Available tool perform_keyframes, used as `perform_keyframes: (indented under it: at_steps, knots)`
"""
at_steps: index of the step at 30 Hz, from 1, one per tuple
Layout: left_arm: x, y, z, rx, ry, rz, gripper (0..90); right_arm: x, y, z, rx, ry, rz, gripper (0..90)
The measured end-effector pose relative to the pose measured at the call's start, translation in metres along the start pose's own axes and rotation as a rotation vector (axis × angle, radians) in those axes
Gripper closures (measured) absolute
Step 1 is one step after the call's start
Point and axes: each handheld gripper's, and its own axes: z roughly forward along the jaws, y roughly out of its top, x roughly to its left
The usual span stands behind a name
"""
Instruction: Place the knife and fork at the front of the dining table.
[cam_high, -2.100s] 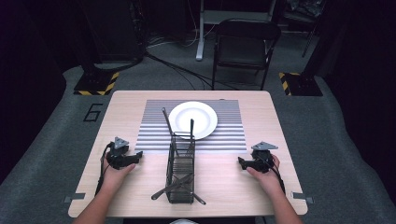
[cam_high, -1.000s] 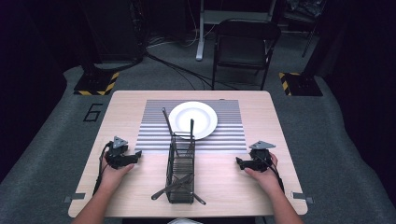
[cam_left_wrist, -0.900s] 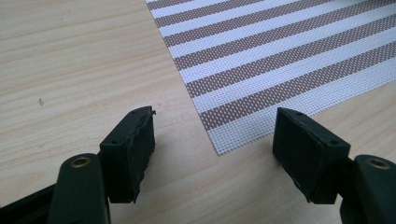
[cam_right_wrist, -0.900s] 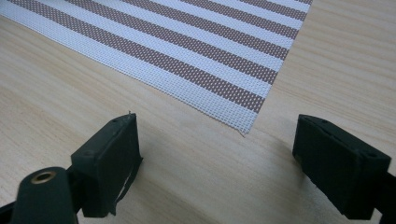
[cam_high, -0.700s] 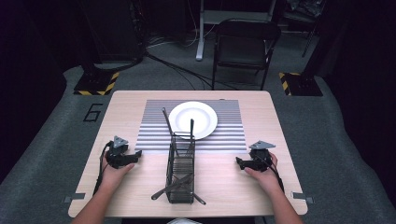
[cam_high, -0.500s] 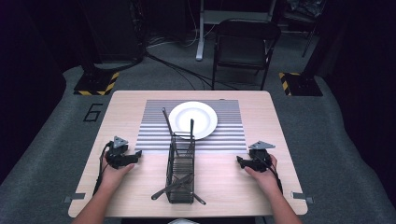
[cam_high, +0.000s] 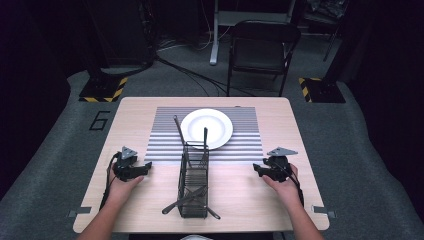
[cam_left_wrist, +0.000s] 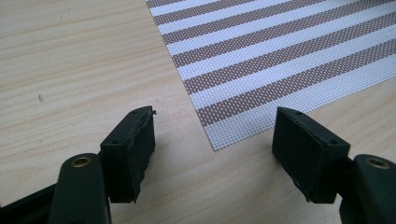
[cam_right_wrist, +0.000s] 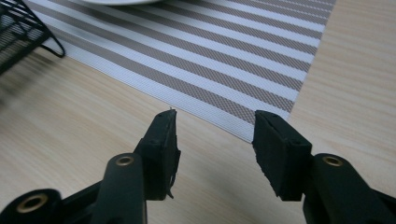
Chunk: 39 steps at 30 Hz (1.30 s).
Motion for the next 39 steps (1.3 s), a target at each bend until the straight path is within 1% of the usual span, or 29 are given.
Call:
perform_keyframes:
  at_steps: [2,4,5,6,7,9,11,12,13,15,19,20,21,22,23,24,25,26,27,28,31,32,33,34,35,36,37,38,39]
  knots:
    - [0.000,0.000,0.000,0.000,0.001,0.000,29.8,0.005,0.006,-0.004,0.004,0.017,-0.015,51.2]
    - [0.000,0.000,0.000,0.001,0.000,0.001,29.8,0.011,0.011,-0.006,0.002,0.023,-0.033,51.0]
    - [0.000,0.000,0.000,0.001,0.000,0.001,29.8,0.014,0.014,-0.006,-0.001,0.024,-0.051,51.0]
    - [0.000,0.000,0.000,0.001,0.000,0.001,29.8,0.014,0.014,-0.006,-0.001,0.024,-0.051,51.0]
    - [0.000,0.000,0.000,-0.001,0.001,0.000,29.8,0.019,0.020,-0.007,-0.007,0.038,-0.086,51.0]
    - [0.000,0.000,0.000,0.000,0.000,0.000,29.7,0.024,0.026,-0.008,-0.015,0.050,-0.106,50.9]
    - [0.000,0.000,0.000,-0.001,0.001,-0.001,29.7,0.027,0.033,-0.008,-0.019,0.066,-0.112,51.0]
    - [0.000,0.000,0.000,-0.001,0.001,-0.001,29.7,0.027,0.033,-0.008,-0.019,0.066,-0.112,51.0]
    - [0.000,0.000,0.000,-0.001,0.001,0.000,29.7,0.029,0.037,-0.008,-0.020,0.077,-0.110,51.0]
    - [0.000,0.000,0.000,0.000,0.002,0.000,29.7,0.036,0.048,-0.010,-0.009,0.099,-0.130,53.7]
    - [-0.001,0.000,0.000,-0.001,0.002,-0.004,29.7,0.045,0.064,-0.014,-0.002,0.120,-0.153,55.1]
    - [-0.001,0.000,0.000,-0.001,0.002,-0.004,29.7,0.045,0.064,-0.014,-0.002,0.120,-0.153,55.1]
    - [-0.001,0.000,0.000,-0.001,0.004,-0.003,29.7,0.047,0.068,-0.016,0.001,0.128,-0.152,55.8]
    - [-0.001,0.000,0.000,0.000,0.005,-0.003,29.7,0.050,0.078,-0.020,-0.005,0.146,-0.158,56.9]
    - [0.000,0.001,-0.001,0.016,0.001,0.000,29.6,0.053,0.083,-0.023,-0.002,0.149,-0.159,57.0]
    - [-0.001,0.001,-0.001,0.015,0.001,-0.001,29.6,0.053,0.083,-0.023,-0.002,0.149,-0.159,57.0]
    - [-0.001,0.001,-0.001,0.017,0.002,-0.001,29.6,0.058,0.094,-0.027,-0.003,0.159,-0.179,57.6]
    - [-0.001,0.001,-0.001,0.017,0.002,-0.001,29.6,0.058,0.094,-0.027,-0.003,0.159,-0.179,57.6]
    - [-0.001,0.001,-0.001,0.016,0.001,-0.002,29.6,0.063,0.105,-0.030,-0.015,0.176,-0.197,58.1]
    - [-0.001,0.001,0.000,0.009,0.005,-0.004,29.6,0.066,0.110,-0.032,-0.016,0.186,-0.191,58.1]
    - [-0.001,0.001,-0.001,0.012,0.004,-0.003,29.6,0.076,0.124,-0.034,-0.020,0.204,-0.225,58.2]
    - [-0.001,0.001,-0.001,0.012,0.004,-0.003,29.6,0.076,0.124,-0.034,-0.020,0.204,-0.225,58.2]
    - [-0.001,0.001,-0.001,0.012,0.003,-0.003,29.6,0.082,0.131,-0.034,-0.036,0.211,-0.240,58.4]
    - [-0.001,0.001,-0.001,0.012,0.003,-0.003,29.6,0.082,0.131,-0.034,-0.036,0.211,-0.240,58.4]
    - [-0.001,0.001,0.000,0.012,0.002,-0.003,29.6,0.087,0.135,-0.033,-0.051,0.232,-0.242,59.6]
    - [-0.001,0.001,0.000,0.012,0.002,-0.003,29.6,0.087,0.135,-0.033,-0.051,0.232,-0.242,59.6]
    - [-0.001,0.001,-0.001,0.012,0.002,-0.002,29.6,0.088,0.136,-0.032,-0.058,0.246,-0.249,60.1]
    - [-0.001,0.001,0.000,0.011,0.002,-0.002,29.6,0.092,0.137,-0.030,-0.061,0.258,-0.231,61.1]
    - [-0.001,0.001,0.000,0.011,0.002,-0.003,29.6,0.096,0.138,-0.026,-0.064,0.276,-0.239,64.3]
